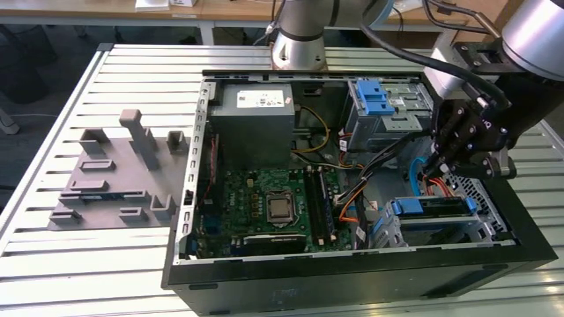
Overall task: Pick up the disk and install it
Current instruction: 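Insert the second disk wire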
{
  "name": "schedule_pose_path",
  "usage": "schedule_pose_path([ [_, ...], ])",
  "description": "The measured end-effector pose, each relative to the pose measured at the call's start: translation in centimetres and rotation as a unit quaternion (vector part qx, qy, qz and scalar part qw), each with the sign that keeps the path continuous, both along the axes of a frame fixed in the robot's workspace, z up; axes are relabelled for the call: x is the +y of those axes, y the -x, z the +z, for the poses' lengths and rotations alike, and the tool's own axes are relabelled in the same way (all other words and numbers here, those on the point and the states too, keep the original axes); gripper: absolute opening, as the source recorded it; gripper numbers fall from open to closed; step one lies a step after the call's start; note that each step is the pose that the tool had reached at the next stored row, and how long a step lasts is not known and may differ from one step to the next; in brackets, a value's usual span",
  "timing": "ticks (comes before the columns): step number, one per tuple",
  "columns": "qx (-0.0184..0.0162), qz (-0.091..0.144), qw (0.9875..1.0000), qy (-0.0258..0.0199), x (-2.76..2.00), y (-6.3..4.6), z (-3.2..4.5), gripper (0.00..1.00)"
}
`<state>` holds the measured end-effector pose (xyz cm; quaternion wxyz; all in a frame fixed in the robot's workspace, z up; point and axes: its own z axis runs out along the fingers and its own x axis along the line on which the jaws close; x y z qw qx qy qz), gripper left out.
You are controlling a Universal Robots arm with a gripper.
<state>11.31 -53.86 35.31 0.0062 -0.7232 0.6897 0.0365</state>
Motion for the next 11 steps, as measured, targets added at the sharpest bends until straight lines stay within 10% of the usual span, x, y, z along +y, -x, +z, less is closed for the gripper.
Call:
schedule_pose_path([
  [7, -0.0045, -0.007, 1.0000, -0.0008, -0.44, 0.1, -0.84, 0.16],
  [11, -0.0048, -0.008, 1.0000, -0.0022, -1.53, 0.1, -1.01, 0.16],
])
